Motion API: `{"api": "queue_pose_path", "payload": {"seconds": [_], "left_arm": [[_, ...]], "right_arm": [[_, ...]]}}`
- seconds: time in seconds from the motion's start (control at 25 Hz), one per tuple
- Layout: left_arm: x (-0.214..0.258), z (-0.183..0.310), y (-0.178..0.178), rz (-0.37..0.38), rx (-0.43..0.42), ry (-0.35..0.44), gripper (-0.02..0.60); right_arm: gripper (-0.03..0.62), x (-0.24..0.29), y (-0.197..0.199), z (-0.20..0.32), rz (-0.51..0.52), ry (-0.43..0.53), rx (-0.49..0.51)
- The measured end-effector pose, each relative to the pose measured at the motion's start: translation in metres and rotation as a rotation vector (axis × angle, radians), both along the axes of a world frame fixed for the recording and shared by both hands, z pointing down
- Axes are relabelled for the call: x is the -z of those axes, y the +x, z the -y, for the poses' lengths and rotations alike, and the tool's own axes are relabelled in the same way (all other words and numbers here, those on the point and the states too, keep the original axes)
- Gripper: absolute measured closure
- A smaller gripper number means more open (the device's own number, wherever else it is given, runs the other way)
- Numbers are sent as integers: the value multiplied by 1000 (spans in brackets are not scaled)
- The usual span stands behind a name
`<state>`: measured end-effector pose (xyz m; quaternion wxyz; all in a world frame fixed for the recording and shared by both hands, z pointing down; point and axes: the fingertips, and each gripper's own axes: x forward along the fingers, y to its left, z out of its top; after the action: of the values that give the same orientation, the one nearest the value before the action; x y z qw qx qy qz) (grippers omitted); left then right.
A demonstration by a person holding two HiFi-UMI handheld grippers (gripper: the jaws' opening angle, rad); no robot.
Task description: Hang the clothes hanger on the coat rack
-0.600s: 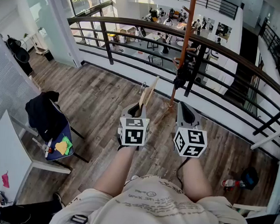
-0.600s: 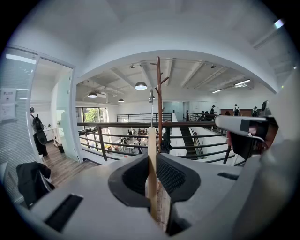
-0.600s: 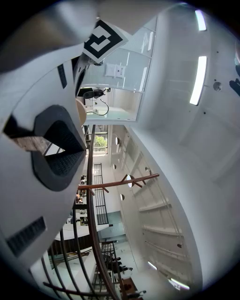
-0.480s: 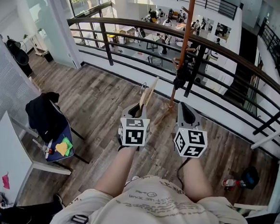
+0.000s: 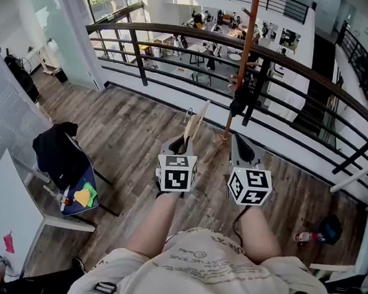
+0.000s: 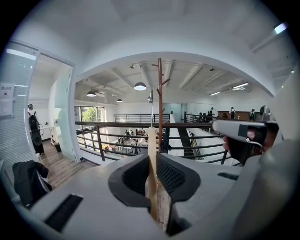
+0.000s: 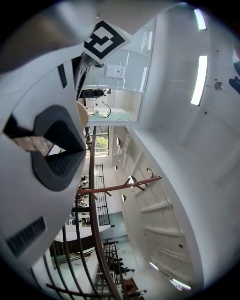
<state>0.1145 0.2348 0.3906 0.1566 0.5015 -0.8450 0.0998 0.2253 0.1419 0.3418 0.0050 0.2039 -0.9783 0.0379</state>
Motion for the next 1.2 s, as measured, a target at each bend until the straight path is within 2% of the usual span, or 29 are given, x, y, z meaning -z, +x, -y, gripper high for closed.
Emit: {"api": "queue_pose_path", "payload": {"seconds": [0.2,0.56,0.72,0.96,1.2], "left_arm": [[-2,-8,-17,4,-21,0,531],[-12,-19,-39,6,-91,-5,531],[-19,-17,-44,3,-109,-6,531],[-32,-8,-70,-12,-98,-19,531],[-30,20,-96,1,-87,-29,531]], "right_arm": [[591,-1,-15,-13,13,-1,-5],[591,-13,-26,-28,15,2,-101],[591,-15,-30,-21,17,-4,-129],[591,-24,-58,-11,16,-15,-113],[591,-26,-89,23,31,-27,-102]]}}
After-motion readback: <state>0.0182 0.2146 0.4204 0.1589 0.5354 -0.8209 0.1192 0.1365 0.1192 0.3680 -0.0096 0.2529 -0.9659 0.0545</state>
